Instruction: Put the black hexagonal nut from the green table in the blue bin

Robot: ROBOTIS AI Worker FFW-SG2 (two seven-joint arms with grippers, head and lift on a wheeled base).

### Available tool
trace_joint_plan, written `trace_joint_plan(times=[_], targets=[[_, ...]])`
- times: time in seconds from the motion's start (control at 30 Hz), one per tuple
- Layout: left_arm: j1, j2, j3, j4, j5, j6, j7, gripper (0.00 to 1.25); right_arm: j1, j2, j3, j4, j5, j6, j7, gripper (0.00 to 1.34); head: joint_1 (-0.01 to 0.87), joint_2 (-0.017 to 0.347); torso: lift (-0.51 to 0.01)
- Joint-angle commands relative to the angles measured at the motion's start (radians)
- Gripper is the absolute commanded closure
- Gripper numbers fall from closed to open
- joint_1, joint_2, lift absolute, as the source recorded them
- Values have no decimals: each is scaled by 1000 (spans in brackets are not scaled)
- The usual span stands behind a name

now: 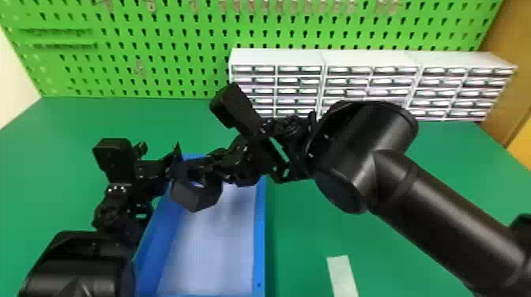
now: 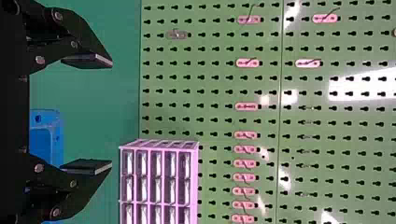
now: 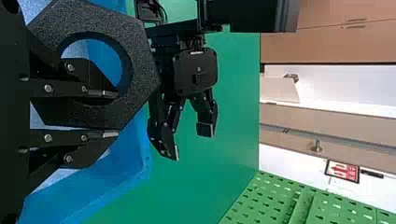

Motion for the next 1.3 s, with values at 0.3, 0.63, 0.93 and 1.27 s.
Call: trace_joint_plan(times=[0.3, 0.63, 0.93, 1.27], targets=[[-2, 1, -2, 0, 1, 0, 0, 486, -2, -6, 8, 1, 7, 3, -6, 532, 686, 51, -96], [-2, 1, -3, 0, 0, 0, 0, 486, 3, -7, 8, 1, 7, 3, -15, 409, 686, 51, -96], [-2, 1, -5, 0, 1, 0, 0, 486, 7, -9, -3, 1, 5, -5, -17, 409, 686, 51, -96], [-2, 1, -5, 0, 1, 0, 0, 486, 37, -6, -92, -5, -3, -5, -15, 409, 686, 51, -96]])
